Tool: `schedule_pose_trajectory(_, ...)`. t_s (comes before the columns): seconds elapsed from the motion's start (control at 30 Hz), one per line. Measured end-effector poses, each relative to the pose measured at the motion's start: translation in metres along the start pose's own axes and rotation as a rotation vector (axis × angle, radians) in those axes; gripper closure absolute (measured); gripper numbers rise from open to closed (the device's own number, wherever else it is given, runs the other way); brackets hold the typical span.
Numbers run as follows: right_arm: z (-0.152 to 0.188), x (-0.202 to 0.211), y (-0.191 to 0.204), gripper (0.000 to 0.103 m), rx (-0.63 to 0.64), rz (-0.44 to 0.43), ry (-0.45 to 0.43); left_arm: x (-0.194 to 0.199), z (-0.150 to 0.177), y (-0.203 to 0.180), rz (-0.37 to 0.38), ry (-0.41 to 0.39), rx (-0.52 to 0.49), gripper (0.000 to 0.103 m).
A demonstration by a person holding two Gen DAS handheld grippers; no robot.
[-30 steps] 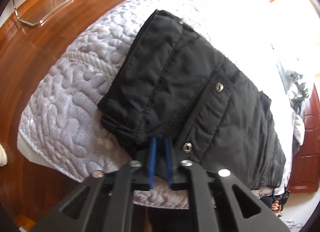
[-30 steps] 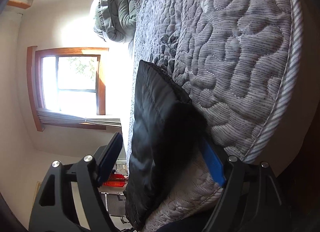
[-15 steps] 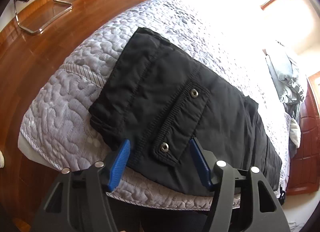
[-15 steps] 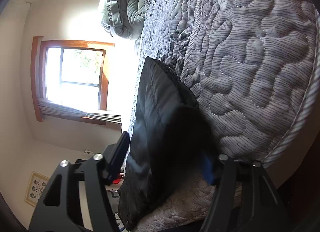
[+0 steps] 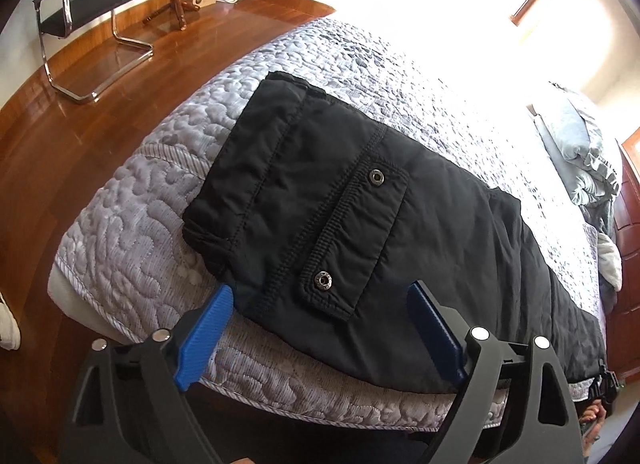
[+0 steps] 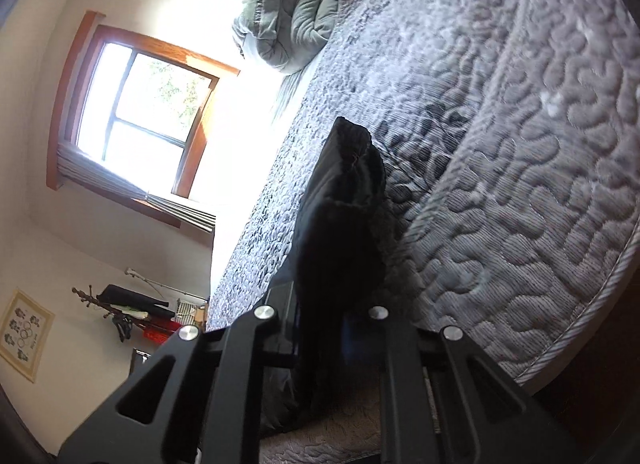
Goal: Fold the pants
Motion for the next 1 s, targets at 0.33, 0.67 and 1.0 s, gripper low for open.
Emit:
schedule_pose_trajectory(0.33,0.013,0.003,0.127,0.091,0.365,0.145,-0.029,0.01,0.0,-0.004,-0.062,-0.06,-0.053,0.006)
schedule_pose_trajectory(0.67,0.056,-0.034,0.223,0.091,0.635,0.216,0.008,0.009,0.005,-0.014,-0.119,-0.1,-0.154,0.005)
schedule_pose_trajectory(1.0,0.107,-0.08,0.272,0.092,0.795,0.268,0.069,0.025,-0.003,-0.01,-0.265,-0.171,-0.234,0.005)
Point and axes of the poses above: each gripper's, at about its wrist camera, not at the fingertips, and x roughly against the way its jaws point, y to its left, z to its underside, the point moved 10 cm from there along -x, roughly the way its jaws point, and after that the axes turned 3 degrees about y, right-handed, at the moved point
